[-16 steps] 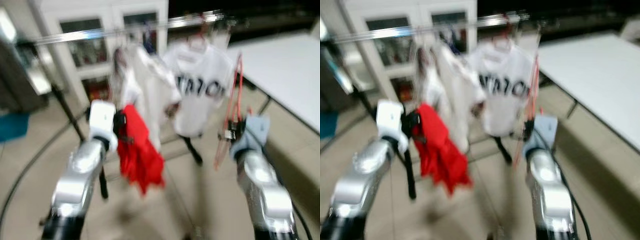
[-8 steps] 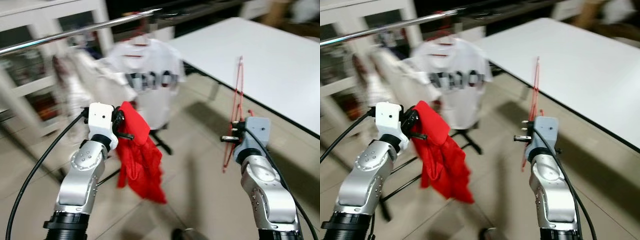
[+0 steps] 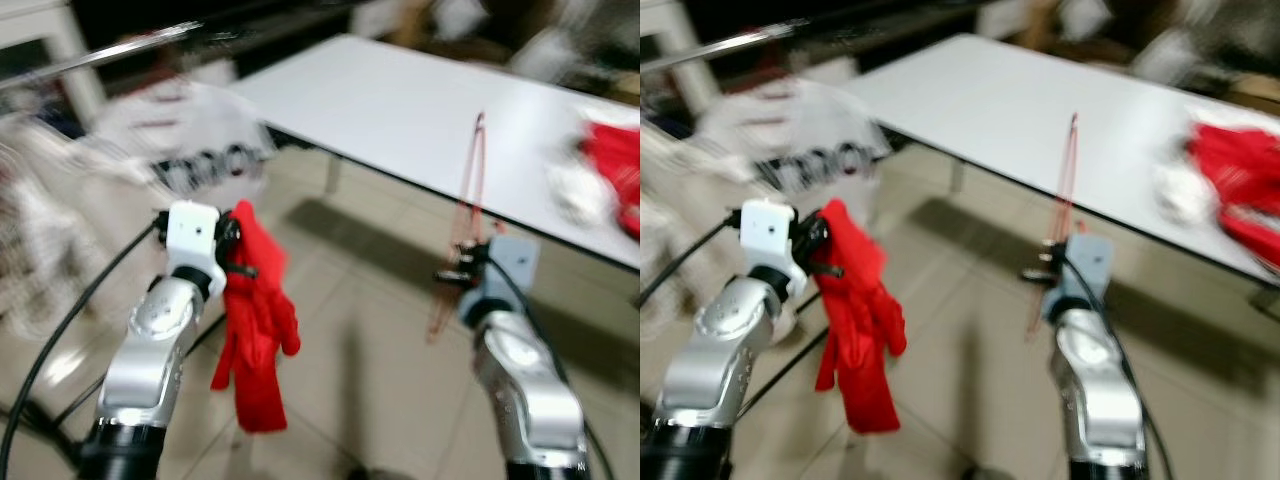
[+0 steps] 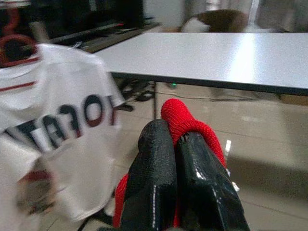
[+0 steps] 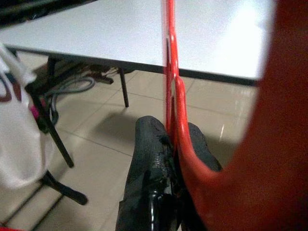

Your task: Hang hanger

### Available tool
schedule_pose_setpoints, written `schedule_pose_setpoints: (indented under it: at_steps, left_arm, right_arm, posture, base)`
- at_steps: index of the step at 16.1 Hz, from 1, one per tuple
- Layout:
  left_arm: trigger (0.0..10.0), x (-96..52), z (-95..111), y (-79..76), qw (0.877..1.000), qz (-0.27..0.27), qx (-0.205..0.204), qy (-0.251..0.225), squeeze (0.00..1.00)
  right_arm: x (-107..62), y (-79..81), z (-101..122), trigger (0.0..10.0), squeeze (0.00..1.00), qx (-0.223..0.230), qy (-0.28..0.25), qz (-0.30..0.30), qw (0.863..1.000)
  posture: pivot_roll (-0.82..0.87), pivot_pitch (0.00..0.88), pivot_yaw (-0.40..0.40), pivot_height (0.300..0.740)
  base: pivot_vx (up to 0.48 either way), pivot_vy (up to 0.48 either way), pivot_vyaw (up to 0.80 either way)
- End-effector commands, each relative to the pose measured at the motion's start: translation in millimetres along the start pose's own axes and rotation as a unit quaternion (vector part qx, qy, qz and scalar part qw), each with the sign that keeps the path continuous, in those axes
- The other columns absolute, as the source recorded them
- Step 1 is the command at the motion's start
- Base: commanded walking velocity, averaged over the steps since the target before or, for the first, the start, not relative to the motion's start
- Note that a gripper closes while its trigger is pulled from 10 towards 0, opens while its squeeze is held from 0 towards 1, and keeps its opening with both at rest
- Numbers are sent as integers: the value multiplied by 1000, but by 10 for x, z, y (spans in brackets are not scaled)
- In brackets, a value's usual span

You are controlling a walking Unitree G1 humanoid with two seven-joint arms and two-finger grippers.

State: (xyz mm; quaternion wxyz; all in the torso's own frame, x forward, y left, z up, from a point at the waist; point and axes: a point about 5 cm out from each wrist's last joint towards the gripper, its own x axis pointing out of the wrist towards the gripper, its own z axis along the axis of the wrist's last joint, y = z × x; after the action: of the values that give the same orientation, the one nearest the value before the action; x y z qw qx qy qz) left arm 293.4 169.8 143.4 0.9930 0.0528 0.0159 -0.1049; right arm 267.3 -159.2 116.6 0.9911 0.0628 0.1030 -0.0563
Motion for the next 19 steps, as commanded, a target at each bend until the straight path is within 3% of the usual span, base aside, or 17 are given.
schedule_pose_setpoints:
  at_steps: [1, 3, 14, 19]
  left_arm:
    - [10000, 21, 76, -15, 1000, -7, 0, -14, 0]
    - [10000, 29, 63, -7, 1000, -8, 2, -10, 0]
    - [10000, 91, 102, -42, 999, -31, 6, -13, 0]
    - [10000, 103, 103, -35, 999, -32, 4, -13, 0]
  right_arm:
    - [-5, -51, 29, 10000, 0, 18, -2, -10, 1000]
    - [-24, 5, 15, 10000, 0, 37, 6, 10, 999]
    - [-49, 46, -5, 10000, 0, 46, 10, 15, 999]
    - [-42, -1, -14, 10000, 0, 39, 12, -6, 999]
  posture:
    - [-55, 0, 26, 740]
    - [-58, 0, 32, 740]
    - [-57, 0, 52, 740]
    - [-60, 0, 57, 740]
  base:
    - [0, 0, -800]
    - [0, 0, -400]
    - [0, 318, -64]
    - [0, 338, -800]
